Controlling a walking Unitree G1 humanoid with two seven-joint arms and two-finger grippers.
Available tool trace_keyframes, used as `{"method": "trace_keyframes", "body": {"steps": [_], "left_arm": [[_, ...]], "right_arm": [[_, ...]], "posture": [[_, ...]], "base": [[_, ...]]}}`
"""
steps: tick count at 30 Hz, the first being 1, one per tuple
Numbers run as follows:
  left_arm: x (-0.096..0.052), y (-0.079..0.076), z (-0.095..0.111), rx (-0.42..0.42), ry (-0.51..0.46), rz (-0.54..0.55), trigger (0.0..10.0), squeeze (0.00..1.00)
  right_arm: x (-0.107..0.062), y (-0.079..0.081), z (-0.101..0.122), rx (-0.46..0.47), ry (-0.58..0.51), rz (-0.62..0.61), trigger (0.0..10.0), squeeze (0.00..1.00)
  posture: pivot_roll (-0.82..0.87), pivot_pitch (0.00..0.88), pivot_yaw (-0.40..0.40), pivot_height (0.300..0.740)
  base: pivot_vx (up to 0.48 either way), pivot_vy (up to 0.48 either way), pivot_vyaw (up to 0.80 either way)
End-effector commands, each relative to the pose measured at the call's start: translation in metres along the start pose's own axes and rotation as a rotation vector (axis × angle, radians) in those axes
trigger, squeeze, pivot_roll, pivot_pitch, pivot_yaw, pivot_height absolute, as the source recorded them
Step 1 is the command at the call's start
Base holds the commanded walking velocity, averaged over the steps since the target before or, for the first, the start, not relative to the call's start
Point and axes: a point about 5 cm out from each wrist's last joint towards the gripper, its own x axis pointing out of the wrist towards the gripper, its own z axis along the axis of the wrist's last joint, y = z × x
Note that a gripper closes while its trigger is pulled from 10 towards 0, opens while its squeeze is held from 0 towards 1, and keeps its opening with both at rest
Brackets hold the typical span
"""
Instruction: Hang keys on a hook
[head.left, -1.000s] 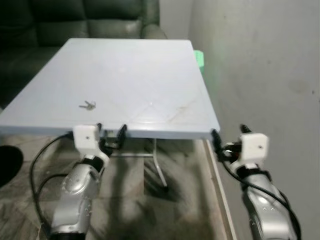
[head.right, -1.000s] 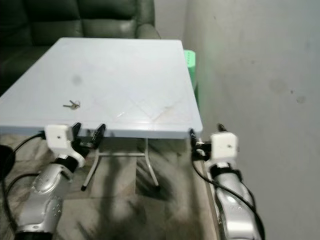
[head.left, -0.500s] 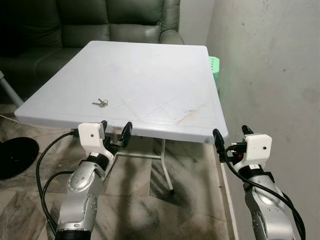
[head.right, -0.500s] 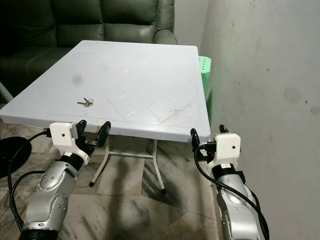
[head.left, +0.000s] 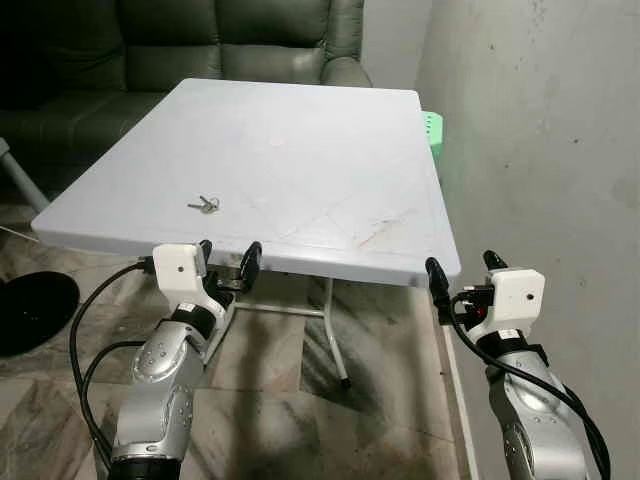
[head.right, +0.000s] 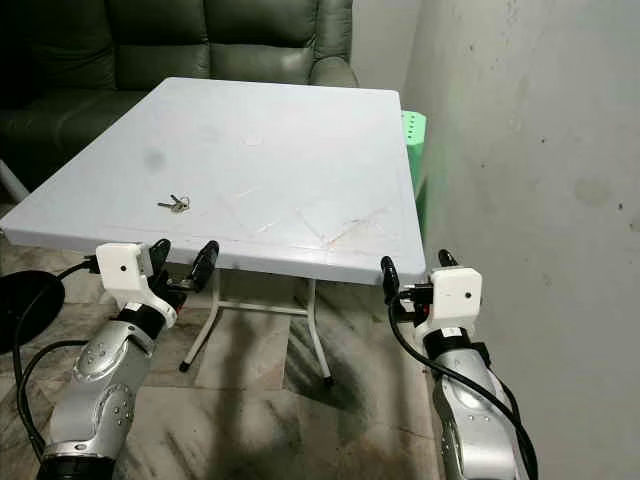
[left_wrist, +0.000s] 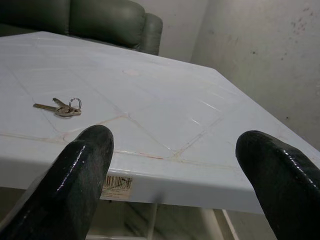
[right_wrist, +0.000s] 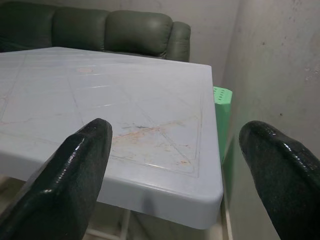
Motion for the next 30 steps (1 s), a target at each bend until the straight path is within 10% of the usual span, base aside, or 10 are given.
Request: {"method": "trace_keyframes", "body": {"steps": [1,30], "left_arm": [[0.0015,0.0026,0.0009,-0.012,0.006,0.010,10.0,0.00],[0.0015,0.0061,-0.0004,-0.030,0.020,0.041,10.0,0.00]], "right_arm": [[0.0011,0.0012,0.0015,0.005,-0.007,0.006,10.0,0.00],[-0.0007,0.0012,0.0018,0.009,-0.001,0.021,10.0,0.00]], "posture": [[-0.01,0.025,-0.021,0.732],[0.00,0.029,-0.034,0.732]], "base": [[0.000,0.255,0.00],[0.000,0.383,0.00]]}}
